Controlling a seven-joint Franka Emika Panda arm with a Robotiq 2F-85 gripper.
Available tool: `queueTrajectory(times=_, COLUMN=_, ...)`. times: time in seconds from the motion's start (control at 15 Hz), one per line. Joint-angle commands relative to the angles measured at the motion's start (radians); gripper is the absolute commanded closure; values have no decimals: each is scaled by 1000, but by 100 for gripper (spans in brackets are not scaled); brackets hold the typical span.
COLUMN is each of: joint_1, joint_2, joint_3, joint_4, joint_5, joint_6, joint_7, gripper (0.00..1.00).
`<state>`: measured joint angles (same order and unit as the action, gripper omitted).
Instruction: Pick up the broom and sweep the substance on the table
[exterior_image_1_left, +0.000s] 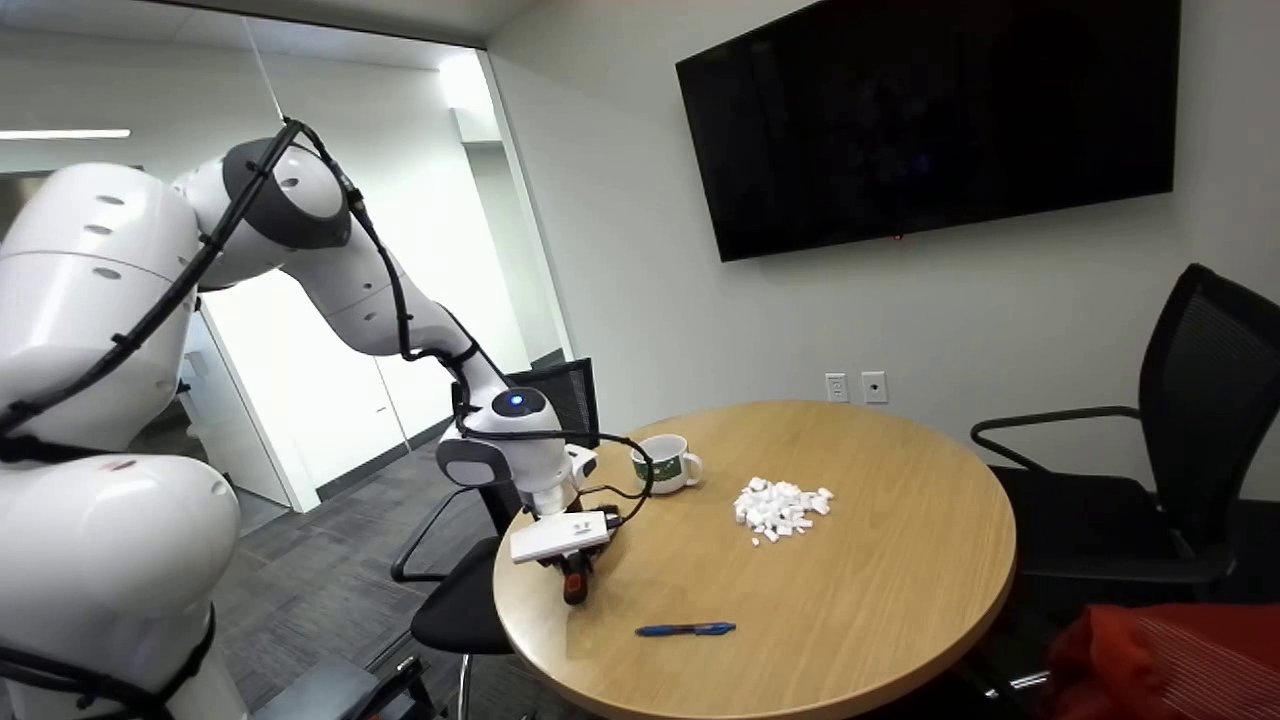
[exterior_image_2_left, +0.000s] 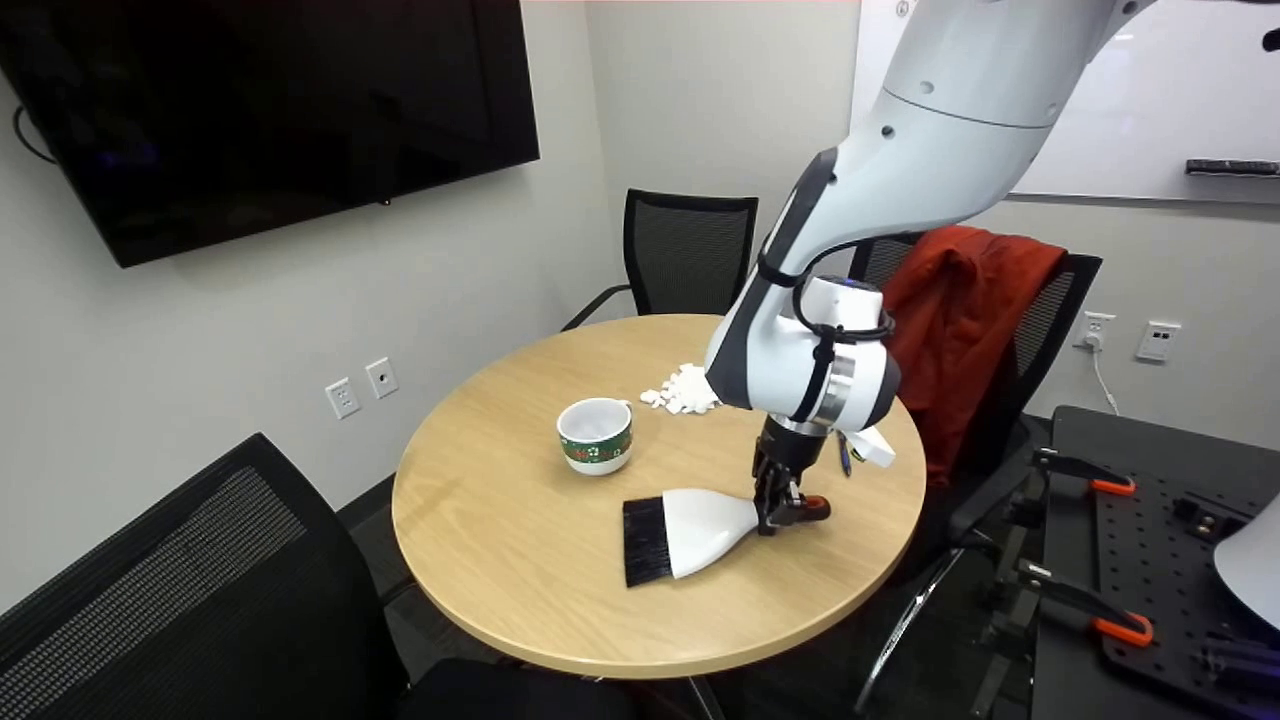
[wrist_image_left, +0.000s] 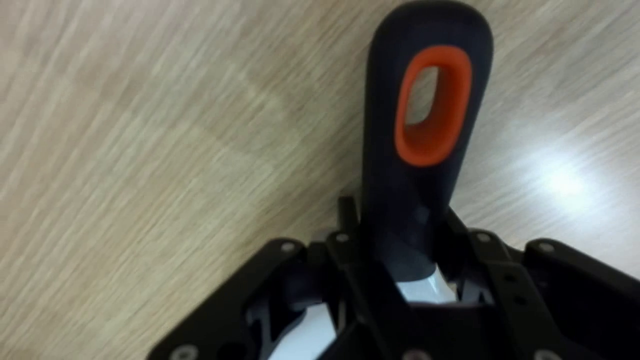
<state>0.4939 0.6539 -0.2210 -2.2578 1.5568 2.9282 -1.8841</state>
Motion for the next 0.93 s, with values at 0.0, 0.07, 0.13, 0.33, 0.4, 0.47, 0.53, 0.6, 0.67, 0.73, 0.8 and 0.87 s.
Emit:
queueTrajectory(times=0.0, joint_1=31, joint_2=-185, joint_3=-28, joint_4=-174, joint_5=-65, joint_6=21, joint_7=5, gripper=87)
queueTrajectory(times=0.07, joint_1=35, joint_2=-216, joint_3=-36, joint_4=-202, joint_5=-80, joint_6=29, joint_7=9, gripper=87)
queueTrajectory(times=0.13, joint_1=39, joint_2=-250, joint_3=-46, joint_4=-230, joint_5=-97, joint_6=37, joint_7=16, gripper=87)
queueTrajectory(times=0.33, joint_1=41, joint_2=-337, joint_3=-77, joint_4=-294, joint_5=-143, joint_6=47, joint_7=44, gripper=87)
queueTrajectory(times=0.4, joint_1=41, joint_2=-365, joint_3=-90, joint_4=-313, joint_5=-152, joint_6=52, joint_7=56, gripper=87)
queueTrajectory(times=0.47, joint_1=36, joint_2=-390, joint_3=-102, joint_4=-324, joint_5=-150, joint_6=57, joint_7=63, gripper=87)
queueTrajectory(times=0.53, joint_1=33, joint_2=-415, joint_3=-115, joint_4=-338, joint_5=-153, joint_6=60, joint_7=79, gripper=87)
queueTrajectory(times=0.6, joint_1=28, joint_2=-439, joint_3=-130, joint_4=-348, joint_5=-149, joint_6=65, joint_7=93, gripper=87)
queueTrajectory(times=0.67, joint_1=21, joint_2=-458, joint_3=-145, joint_4=-353, joint_5=-146, joint_6=63, joint_7=107, gripper=87)
queueTrajectory(times=0.73, joint_1=18, joint_2=-477, joint_3=-160, joint_4=-359, joint_5=-139, joint_6=69, joint_7=123, gripper=87)
queueTrajectory(times=0.8, joint_1=15, joint_2=-496, joint_3=-179, joint_4=-366, joint_5=-143, joint_6=67, joint_7=151, gripper=87)
queueTrajectory(times=0.87, joint_1=11, joint_2=-512, joint_3=-197, joint_4=-369, joint_5=-142, joint_6=70, joint_7=175, gripper=87)
